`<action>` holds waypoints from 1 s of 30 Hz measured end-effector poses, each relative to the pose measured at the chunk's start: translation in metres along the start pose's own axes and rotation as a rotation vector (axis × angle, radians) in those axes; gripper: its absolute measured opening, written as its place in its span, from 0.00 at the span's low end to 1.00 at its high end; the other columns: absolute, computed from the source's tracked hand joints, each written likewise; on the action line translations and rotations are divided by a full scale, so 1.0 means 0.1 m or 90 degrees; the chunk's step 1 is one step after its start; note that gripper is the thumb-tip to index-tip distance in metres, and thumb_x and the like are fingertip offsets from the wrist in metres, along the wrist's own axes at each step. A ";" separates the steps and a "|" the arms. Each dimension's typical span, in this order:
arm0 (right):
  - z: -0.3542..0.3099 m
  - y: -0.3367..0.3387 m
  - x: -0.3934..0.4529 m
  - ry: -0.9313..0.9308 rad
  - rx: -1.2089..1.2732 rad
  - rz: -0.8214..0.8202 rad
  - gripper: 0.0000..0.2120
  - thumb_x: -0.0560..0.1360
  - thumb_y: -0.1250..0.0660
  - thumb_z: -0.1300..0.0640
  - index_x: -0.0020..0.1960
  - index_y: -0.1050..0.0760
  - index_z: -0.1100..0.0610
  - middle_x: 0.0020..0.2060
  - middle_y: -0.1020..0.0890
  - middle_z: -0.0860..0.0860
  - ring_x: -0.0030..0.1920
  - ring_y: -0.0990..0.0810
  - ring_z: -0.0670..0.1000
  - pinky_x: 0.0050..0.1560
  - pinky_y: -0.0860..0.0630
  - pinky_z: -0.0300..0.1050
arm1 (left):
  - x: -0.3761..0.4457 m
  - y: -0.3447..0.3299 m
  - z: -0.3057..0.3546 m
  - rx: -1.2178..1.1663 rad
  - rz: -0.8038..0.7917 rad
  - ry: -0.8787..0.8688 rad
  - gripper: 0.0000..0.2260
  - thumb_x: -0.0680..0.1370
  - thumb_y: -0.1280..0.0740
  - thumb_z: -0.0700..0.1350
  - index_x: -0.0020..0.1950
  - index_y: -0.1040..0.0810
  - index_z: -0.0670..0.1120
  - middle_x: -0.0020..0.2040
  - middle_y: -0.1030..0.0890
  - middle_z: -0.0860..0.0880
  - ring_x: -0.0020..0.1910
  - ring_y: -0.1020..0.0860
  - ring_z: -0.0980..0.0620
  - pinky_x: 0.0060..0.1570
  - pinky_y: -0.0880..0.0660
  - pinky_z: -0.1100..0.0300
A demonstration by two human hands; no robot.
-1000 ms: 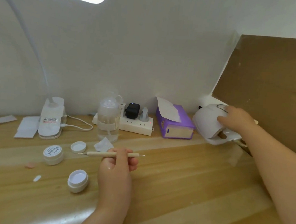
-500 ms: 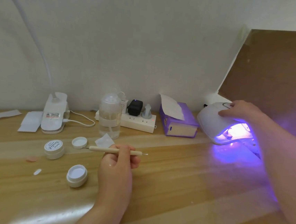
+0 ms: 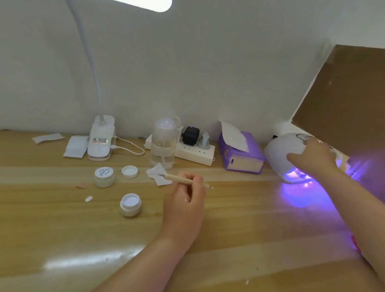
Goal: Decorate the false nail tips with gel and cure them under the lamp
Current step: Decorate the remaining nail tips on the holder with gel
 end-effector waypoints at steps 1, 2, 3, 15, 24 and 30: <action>-0.15 0.05 -0.16 0.045 0.027 0.022 0.22 0.72 0.32 0.54 0.64 0.28 0.61 0.58 0.24 0.61 0.61 0.28 0.61 0.57 0.32 0.49 | 0.00 0.01 0.02 0.018 0.001 -0.012 0.09 0.81 0.41 0.46 0.41 0.28 0.51 0.28 0.27 0.54 0.27 0.30 0.60 0.26 0.34 0.66; -0.33 0.11 -0.35 0.095 0.064 0.034 0.15 0.72 0.33 0.56 0.57 0.23 0.61 0.51 0.21 0.58 0.55 0.25 0.60 0.52 0.30 0.47 | 0.00 0.02 0.04 0.028 0.004 -0.020 0.08 0.81 0.41 0.45 0.42 0.28 0.51 0.27 0.28 0.56 0.26 0.31 0.60 0.27 0.35 0.67; -0.51 0.17 -0.55 0.142 0.103 0.035 0.10 0.72 0.34 0.57 0.50 0.21 0.60 0.43 0.20 0.54 0.47 0.23 0.56 0.46 0.29 0.44 | -0.01 0.03 0.05 0.029 0.007 -0.019 0.08 0.81 0.41 0.45 0.43 0.28 0.50 0.27 0.29 0.56 0.26 0.32 0.60 0.28 0.35 0.68; -2.08 0.28 -2.41 0.547 0.389 -0.176 0.08 0.73 0.32 0.48 0.51 0.18 0.44 0.29 0.20 0.48 0.28 0.29 0.42 0.30 0.32 0.34 | -0.08 1.12 0.61 0.278 -0.054 -0.077 0.07 0.80 0.41 0.44 0.48 0.24 0.49 0.40 0.21 0.51 0.42 0.23 0.52 0.40 0.24 0.53; -2.95 0.00 -2.97 0.611 0.561 -0.060 0.03 0.70 0.27 0.59 0.39 0.17 0.53 0.29 0.19 0.48 0.32 0.23 0.47 0.35 0.26 0.43 | -0.04 2.32 0.95 0.636 0.010 -0.220 0.09 0.79 0.37 0.48 0.42 0.22 0.49 0.35 0.24 0.53 0.42 0.31 0.49 0.36 0.40 0.55; -3.50 -0.38 -3.15 0.303 0.834 -0.222 0.04 0.75 0.33 0.57 0.42 0.23 0.56 0.31 0.17 0.50 0.28 0.21 0.46 0.29 0.28 0.37 | 0.09 3.31 0.92 0.610 0.168 -0.171 0.07 0.76 0.31 0.51 0.51 0.21 0.51 0.35 0.25 0.58 0.43 0.26 0.52 0.41 0.31 0.57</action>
Point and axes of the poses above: each hand's wrist, its own x-axis towards the middle knuckle, its own y-axis out of the back of the hand, z = x × y, the point moved 2 cm from there along x, towards the middle knuckle
